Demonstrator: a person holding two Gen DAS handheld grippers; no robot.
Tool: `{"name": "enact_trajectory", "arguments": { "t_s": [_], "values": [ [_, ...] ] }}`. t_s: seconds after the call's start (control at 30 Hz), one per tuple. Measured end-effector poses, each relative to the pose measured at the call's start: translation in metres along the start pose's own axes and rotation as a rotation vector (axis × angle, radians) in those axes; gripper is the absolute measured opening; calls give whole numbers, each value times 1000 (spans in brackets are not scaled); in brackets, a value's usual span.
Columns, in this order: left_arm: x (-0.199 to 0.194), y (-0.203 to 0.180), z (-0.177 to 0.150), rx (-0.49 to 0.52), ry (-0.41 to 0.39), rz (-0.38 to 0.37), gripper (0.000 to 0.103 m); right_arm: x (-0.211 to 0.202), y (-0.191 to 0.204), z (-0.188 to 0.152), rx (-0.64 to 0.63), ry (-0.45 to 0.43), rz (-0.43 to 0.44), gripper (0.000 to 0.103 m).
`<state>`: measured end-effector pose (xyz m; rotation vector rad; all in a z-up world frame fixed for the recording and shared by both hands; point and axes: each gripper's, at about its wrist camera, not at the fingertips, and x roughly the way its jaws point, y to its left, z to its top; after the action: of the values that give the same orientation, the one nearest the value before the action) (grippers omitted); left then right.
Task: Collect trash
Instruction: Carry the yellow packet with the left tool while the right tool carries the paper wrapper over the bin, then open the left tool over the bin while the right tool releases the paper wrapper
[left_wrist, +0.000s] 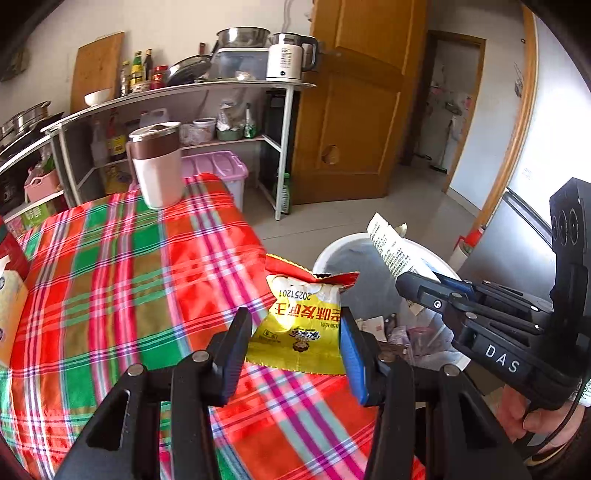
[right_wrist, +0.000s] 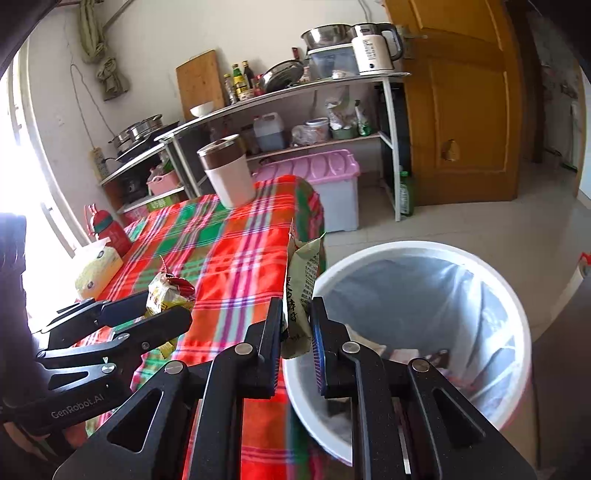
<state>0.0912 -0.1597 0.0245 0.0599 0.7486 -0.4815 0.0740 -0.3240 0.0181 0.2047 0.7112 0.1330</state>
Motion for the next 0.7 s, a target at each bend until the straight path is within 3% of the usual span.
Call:
{"name": "enact_trajectory", "arguments": {
  "t_s": [0.43, 0.7],
  "values": [
    [42, -65, 2, 71, 73, -83, 49, -19, -69, -15, 85, 24, -120, 16],
    [62, -84, -2, 91, 119, -92, 49, -14, -93, -26, 104, 72, -182, 16]
  ]
}}
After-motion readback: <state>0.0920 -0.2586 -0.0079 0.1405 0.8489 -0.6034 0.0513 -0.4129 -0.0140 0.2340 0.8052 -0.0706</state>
